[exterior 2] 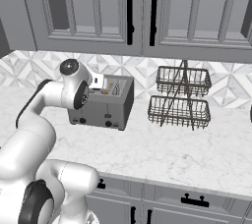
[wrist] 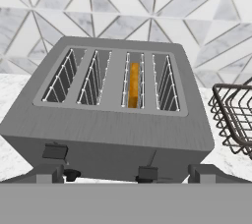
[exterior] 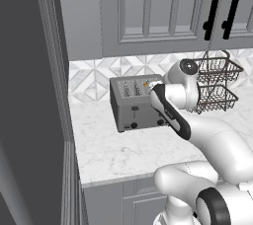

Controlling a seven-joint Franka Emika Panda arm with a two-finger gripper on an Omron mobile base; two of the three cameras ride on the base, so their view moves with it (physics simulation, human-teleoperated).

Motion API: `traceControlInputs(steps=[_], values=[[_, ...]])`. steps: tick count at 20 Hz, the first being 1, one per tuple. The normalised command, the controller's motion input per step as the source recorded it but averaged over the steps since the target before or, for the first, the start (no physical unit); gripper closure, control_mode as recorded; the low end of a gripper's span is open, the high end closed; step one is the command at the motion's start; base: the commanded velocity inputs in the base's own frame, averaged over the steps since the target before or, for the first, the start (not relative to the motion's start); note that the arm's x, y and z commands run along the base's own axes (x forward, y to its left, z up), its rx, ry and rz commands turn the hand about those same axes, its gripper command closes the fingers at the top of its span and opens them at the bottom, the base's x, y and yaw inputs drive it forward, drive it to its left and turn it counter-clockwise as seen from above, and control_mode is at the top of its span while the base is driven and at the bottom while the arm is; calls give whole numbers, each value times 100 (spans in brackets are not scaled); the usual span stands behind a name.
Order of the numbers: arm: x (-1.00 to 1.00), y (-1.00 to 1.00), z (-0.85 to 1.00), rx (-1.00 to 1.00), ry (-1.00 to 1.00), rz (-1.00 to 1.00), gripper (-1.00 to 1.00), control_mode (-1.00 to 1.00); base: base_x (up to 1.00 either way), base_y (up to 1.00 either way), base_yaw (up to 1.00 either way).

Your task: Start the toaster. Once the lever pops up, take the bread to the plate on the dining counter.

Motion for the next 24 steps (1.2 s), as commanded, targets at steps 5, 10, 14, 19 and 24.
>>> traceControlInputs(steps=[5, 10, 14, 19, 24], values=[[0, 0, 0, 0, 0, 0, -100, -100, 0, 0, 0], [0, 0, 0, 0, 0, 0, -100, -100, 0, 0, 0], [0, 0, 0, 0, 0, 0, -100, -100, 0, 0, 0], [0, 0, 0, 0, 0, 0, -100, -100, 0, 0, 0], [0, 0, 0, 0, 0, 0, -100, -100, 0, 0, 0]])
